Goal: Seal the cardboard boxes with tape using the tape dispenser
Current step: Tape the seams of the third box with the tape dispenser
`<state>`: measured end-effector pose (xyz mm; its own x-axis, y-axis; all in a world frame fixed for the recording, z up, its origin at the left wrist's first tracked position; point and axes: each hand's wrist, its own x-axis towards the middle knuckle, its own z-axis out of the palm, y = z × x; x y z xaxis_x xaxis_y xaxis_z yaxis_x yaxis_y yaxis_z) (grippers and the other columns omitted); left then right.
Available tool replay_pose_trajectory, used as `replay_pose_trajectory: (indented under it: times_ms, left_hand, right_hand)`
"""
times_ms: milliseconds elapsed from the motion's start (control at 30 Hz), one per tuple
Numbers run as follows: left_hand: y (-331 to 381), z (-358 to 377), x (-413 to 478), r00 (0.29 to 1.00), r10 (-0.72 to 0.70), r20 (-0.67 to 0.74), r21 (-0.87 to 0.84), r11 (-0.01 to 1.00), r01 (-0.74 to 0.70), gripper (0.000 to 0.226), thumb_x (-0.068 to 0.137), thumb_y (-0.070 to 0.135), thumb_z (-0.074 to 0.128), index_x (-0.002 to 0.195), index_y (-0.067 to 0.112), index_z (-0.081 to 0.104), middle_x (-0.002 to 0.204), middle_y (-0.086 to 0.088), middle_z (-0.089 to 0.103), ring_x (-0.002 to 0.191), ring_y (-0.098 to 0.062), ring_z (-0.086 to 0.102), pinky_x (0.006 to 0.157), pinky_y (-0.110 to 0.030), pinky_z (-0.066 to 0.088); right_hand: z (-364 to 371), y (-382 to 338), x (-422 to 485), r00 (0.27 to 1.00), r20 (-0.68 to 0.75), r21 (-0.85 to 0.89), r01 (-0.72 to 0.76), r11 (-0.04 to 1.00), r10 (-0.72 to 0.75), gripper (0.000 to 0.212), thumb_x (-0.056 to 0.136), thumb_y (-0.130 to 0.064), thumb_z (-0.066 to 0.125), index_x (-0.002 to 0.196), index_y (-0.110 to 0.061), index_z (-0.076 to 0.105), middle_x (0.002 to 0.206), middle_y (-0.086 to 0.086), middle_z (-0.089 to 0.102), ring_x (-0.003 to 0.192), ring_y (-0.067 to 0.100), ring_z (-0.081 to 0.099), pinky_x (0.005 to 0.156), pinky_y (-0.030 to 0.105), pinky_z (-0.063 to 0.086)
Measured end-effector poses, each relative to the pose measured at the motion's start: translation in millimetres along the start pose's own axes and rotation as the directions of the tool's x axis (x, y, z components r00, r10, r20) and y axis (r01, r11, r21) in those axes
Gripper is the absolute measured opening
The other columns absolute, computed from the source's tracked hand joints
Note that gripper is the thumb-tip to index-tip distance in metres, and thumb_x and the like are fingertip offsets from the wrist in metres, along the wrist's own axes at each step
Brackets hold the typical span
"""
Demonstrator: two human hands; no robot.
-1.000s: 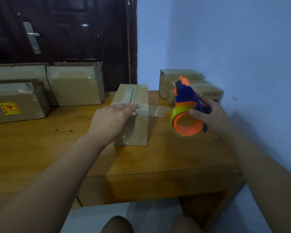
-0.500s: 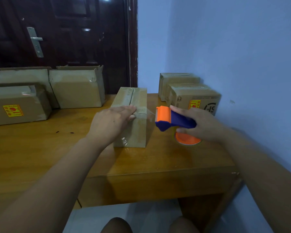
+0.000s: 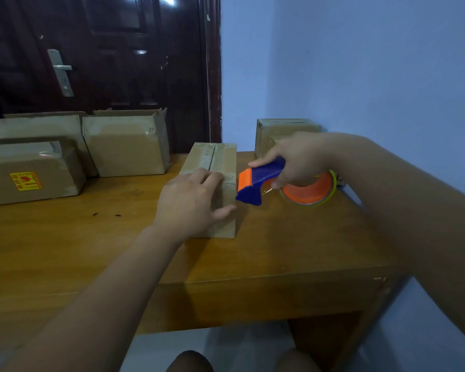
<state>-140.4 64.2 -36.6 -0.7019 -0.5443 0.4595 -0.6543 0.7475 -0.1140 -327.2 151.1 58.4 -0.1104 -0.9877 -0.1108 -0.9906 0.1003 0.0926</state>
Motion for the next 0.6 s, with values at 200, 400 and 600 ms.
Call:
replay_pose_trajectory:
  times_ms: [200,400,600]
  left_hand:
    - [21,10,8,0.991,-0.125,-0.045,-0.001,0.992,0.125,0.068,0.077,0.074,0.045,0.118,0.020,0.050,0.116,-0.002,0.057,0.107,-0.018,0.054,0.092,-0.033,0.041]
    - [18,10,7,0.992,-0.114,-0.050,-0.021,0.993,0.113,0.069,0.078,0.073,0.043,0.117,0.018,0.053,0.115,-0.003,0.060,0.109,-0.020,0.055,0.097,-0.035,0.038]
    - [14,12,6,0.997,-0.072,0.016,-0.013,0.997,0.072,0.081,0.069,0.078,0.047,0.124,0.019,0.049,0.126,-0.002,0.056,0.118,-0.021,0.050,0.104,-0.036,0.031]
  right_hand:
    - [-18,-9,15,0.994,0.109,-0.022,0.008,1.000,-0.005,0.056,0.089,-0.032,0.064,0.140,-0.040,0.043,0.110,-0.009,0.046,0.094,0.013,0.045,0.076,0.024,0.034]
    - [-15,-5,17,0.977,0.212,0.082,-0.040,0.996,0.022,0.051,0.090,-0.029,0.063,0.138,-0.039,0.047,0.133,-0.002,0.050,0.113,0.019,0.048,0.090,0.029,0.036]
    - [13,10,15,0.945,0.326,0.299,-0.124,0.946,0.021,0.039,0.088,-0.029,0.066,0.125,-0.041,0.060,0.116,0.003,0.066,0.108,0.023,0.060,0.093,0.032,0.047]
